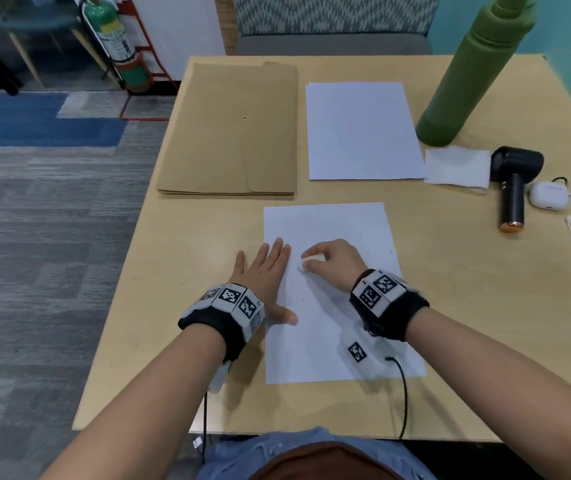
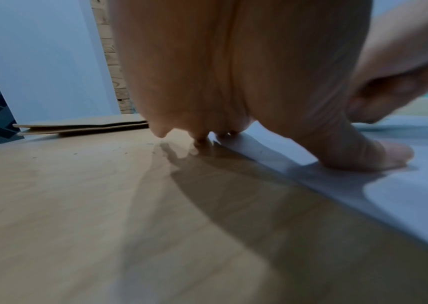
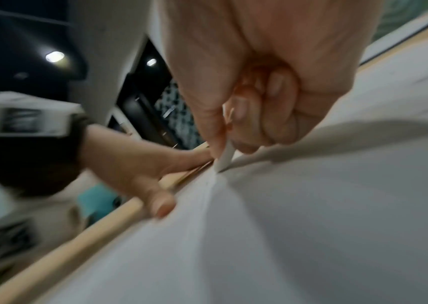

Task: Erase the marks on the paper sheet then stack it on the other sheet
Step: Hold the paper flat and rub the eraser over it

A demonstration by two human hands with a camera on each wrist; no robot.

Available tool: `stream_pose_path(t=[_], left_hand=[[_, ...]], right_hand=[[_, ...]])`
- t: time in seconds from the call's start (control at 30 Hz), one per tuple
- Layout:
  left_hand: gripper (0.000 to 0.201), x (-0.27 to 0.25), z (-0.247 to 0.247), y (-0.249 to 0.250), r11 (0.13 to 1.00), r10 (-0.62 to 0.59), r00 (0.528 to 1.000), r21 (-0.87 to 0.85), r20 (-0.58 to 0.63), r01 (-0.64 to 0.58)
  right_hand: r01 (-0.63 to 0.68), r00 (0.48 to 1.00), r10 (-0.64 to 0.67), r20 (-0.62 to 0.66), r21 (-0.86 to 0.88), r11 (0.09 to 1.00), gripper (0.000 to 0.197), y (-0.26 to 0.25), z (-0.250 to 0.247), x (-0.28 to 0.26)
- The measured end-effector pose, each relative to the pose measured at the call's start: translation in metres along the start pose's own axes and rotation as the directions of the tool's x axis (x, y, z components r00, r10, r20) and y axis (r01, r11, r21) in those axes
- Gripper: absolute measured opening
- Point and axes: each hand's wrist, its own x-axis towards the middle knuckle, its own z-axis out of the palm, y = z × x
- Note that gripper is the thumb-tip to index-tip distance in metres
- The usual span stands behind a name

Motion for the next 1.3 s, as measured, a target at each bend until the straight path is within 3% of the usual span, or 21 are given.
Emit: stream_pose_path(t=[0.07,0.17,0.23,0.4,0.47,0.6,0.77,0.83,0.97,1.03,1.17,1.23,1.3], left_hand=[[0.126,-0.001,0.000,0.000,1.000,0.001,1.000,-0.009,-0.006,-0.001],[0.126,-0.002,0.000,0.000,1.000,0.001,1.000,-0.013,-0.008,-0.001],[0.126,-0.002,0.000,0.000,1.000,0.004,1.000,-0.015,-0.009,-0.004],[0.125,-0.001,0.000,-0.001,1.000,0.007,1.000,-0.006,-0.007,-0.007],[0.125,-0.001,0.000,-0.001,1.000,0.007,1.000,-0.008,-0.005,-0.007],[0.126,-0.001,0.000,-0.001,1.000,0.012,1.000,-0.019,-0.014,-0.013],[0.125,0.000,0.001,-0.001,1.000,0.002,1.000,-0.002,-0.025,-0.002],[0.125,0.000,0.000,-0.002,1.000,0.001,1.000,0.000,-0.027,-0.001],[0.125,-0.001,0.001,-0.001,1.000,0.003,1.000,-0.003,-0.030,-0.003],[0.125,-0.002,0.002,-0.001,1.000,0.005,1.000,-0.015,-0.029,-0.005],[0.125,-0.001,0.001,-0.002,1.000,0.010,1.000,-0.017,-0.024,-0.010],[0.125,-0.001,0.002,-0.002,1.000,0.011,1.000,-0.017,-0.023,-0.012],[0.126,-0.001,0.003,-0.001,1.000,0.012,1.000,-0.014,-0.022,-0.012]], right_hand=[[0.095,0.989,-0.085,0.118,-0.085,0.992,0.022,0.012,0.001,-0.020],[0.112,0.937,-0.059,0.345,-0.137,0.984,0.018,0.021,-0.006,-0.040],[0.104,0.947,-0.054,0.318,-0.142,0.984,0.018,0.012,-0.010,-0.027],[0.015,1.000,-0.015,0.010,-0.005,1.000,0.022,0.000,0.000,0.003],[0.079,0.994,-0.072,0.076,-0.090,0.993,0.023,0.011,0.004,-0.015],[0.149,0.932,-0.075,0.355,-0.184,0.972,0.024,0.021,-0.004,-0.034],[0.119,0.986,-0.102,0.136,-0.123,0.985,0.025,0.005,-0.001,-0.002],[0.148,0.972,-0.119,0.204,-0.134,0.980,0.024,0.013,-0.003,-0.011],[0.238,0.873,-0.088,0.479,-0.264,0.935,0.022,0.030,-0.014,-0.035],[0.261,0.876,-0.102,0.472,-0.287,0.922,0.023,0.023,-0.011,-0.025],[0.201,0.964,-0.160,0.213,-0.187,0.962,0.023,0.014,0.000,-0.003],[0.213,0.953,-0.168,0.251,-0.163,0.963,0.021,0.020,-0.002,-0.012],[0.238,0.913,-0.150,0.380,-0.196,0.951,0.019,0.029,-0.008,-0.028]])
